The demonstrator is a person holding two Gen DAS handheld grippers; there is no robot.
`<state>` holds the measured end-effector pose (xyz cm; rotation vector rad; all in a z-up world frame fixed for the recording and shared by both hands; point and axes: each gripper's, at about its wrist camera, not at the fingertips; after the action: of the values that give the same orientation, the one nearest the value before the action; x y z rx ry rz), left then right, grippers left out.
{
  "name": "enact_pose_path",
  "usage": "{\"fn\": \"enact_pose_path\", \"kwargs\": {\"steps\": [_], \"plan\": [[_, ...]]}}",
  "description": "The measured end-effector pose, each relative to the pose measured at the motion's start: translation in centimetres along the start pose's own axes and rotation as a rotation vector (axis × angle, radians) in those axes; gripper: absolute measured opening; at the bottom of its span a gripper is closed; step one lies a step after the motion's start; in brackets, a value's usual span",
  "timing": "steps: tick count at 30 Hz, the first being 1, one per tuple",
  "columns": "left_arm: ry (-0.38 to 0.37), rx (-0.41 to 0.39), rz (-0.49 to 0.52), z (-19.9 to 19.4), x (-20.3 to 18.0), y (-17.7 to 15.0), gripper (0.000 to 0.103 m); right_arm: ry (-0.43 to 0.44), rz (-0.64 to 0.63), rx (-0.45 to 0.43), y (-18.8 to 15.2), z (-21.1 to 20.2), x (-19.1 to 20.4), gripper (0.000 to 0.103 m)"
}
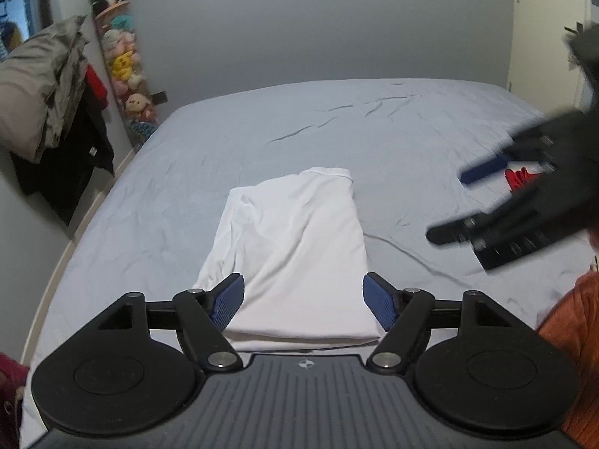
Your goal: Fold clothes
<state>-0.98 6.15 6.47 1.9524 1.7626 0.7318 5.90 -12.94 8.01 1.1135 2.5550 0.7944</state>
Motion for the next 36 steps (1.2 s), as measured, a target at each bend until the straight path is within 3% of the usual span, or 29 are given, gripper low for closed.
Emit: {"fn": "enact_pose_path", "kwargs": {"steps": [9, 12, 14, 24, 36], "plan": [[-0.036, -0.010, -0.079, 1.0, -0.4, -1.6, 0.080, 0.041, 0.308, -0.100, -5.3, -0.3, 1.4, 0.074], [-0.053, -0.008, -0.102, 1.4, -0.7, -2.5, 0.081, -0.004, 0.372, -0.127, -6.4, 0.2, 2.1, 0.078], [-0.053, 0.002, -0.111, 1.8, -1.0, -3.1, 0.081, -0.012, 0.400, -0.138, -7.0, 0.5, 2.2, 0.103], [-0.015, 0.038, -0.136, 4.3, -1.9, -4.6, 0.084, -0.039, 0.503, -0.081, -10.2, 4.4, 2.0, 0.103], [0.017, 0.082, -0.110, 5.5, -2.7, -4.6, 0.084, -0.036, 0.521, -0.048, -11.8, 5.6, 1.7, 0.103]]}}
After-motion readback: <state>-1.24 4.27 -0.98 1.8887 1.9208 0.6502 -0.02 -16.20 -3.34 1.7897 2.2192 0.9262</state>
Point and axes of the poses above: each gripper's, at about its wrist camera, not at the fingertips, and z roughly the way its jaws point, x to its left, y to its top, and after that the axes turned 8 degrees about x, right-handed
